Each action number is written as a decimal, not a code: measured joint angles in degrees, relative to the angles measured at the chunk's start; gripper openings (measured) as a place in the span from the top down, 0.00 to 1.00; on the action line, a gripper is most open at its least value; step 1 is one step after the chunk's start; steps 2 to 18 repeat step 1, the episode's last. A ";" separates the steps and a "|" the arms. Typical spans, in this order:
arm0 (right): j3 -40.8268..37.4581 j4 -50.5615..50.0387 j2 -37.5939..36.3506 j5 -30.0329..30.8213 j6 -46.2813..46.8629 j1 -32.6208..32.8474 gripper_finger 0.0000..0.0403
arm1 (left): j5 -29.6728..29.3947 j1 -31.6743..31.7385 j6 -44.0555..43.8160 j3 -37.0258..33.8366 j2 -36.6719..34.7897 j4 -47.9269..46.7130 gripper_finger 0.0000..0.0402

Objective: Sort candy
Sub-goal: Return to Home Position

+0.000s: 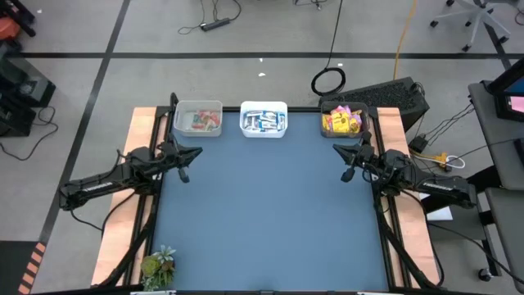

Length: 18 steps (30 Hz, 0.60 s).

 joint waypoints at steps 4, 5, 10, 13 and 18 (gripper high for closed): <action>0.00 -0.01 0.00 0.00 0.00 -0.02 1.00 | 0.00 0.00 0.00 0.00 -0.01 0.00 0.92; 0.00 -0.01 0.00 0.00 0.00 -0.02 1.00 | 0.00 0.00 0.00 0.00 -0.01 0.00 0.92; 0.00 -0.01 0.00 0.00 0.00 -0.02 1.00 | 0.00 0.00 0.00 0.00 -0.01 0.00 0.92; 0.00 -0.01 0.00 0.00 0.00 -0.02 1.00 | 0.00 0.00 0.00 0.00 -0.01 0.00 0.92; 0.00 -0.01 0.00 0.00 0.00 -0.02 1.00 | 0.00 0.00 0.00 0.00 -0.01 0.00 0.92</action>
